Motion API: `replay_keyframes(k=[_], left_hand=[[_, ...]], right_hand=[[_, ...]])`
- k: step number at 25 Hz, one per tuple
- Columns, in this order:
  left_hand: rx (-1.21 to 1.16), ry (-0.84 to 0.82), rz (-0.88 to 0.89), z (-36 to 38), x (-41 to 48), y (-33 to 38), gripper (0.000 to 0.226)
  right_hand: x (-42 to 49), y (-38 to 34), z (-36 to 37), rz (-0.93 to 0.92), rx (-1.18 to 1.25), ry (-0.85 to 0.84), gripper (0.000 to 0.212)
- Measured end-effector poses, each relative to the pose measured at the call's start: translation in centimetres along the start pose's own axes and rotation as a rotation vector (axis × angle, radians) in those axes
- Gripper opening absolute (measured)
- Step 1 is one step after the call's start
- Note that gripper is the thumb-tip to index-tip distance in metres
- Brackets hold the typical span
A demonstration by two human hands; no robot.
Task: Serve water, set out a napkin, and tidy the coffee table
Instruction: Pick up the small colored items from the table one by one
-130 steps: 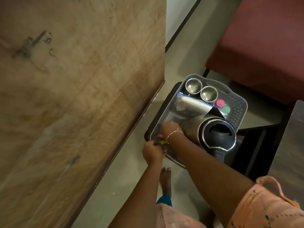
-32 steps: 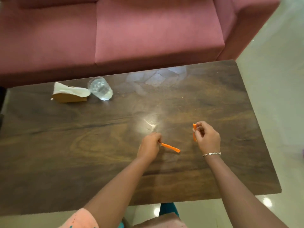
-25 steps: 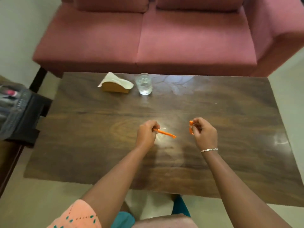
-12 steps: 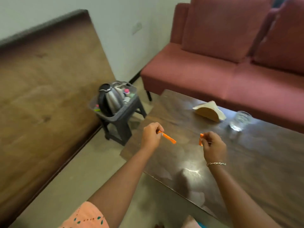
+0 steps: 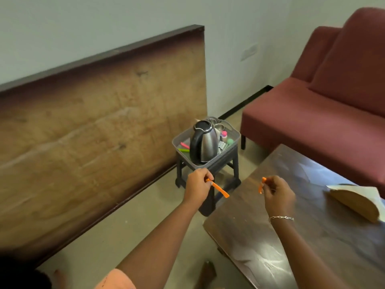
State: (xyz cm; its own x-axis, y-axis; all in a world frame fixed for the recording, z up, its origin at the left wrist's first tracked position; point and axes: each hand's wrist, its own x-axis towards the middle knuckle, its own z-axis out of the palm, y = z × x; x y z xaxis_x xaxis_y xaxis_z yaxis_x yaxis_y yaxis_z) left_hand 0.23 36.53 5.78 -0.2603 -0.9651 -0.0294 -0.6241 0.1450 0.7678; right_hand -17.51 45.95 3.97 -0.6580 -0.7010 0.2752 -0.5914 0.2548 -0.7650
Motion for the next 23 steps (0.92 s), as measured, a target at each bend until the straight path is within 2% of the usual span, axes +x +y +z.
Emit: replay_keyframes(k=[8,14,19,23], left_hand=[[0.059,-0.083,-0.026,-5.5,11.6,-5.4,0.011],[0.031,0.035,-0.134,-10.4,19.5,-9.0,0.014],[-0.024,0.100,-0.229,-9.9,28.2,-10.8,0.013],[-0.094,0.065,-0.314,-6.9,34.8,-12.5,0.015]], right_hand=[[7.7,-4.8,8.3,0.035,-0.036,-0.020,0.010],[12.1,-10.4,12.6,-0.037,0.044,-0.031,0.012],[16.1,-13.6,17.2,-0.065,0.138,-0.030,0.017],[19.9,-14.8,21.2,-0.055,0.146,-0.041,0.022]])
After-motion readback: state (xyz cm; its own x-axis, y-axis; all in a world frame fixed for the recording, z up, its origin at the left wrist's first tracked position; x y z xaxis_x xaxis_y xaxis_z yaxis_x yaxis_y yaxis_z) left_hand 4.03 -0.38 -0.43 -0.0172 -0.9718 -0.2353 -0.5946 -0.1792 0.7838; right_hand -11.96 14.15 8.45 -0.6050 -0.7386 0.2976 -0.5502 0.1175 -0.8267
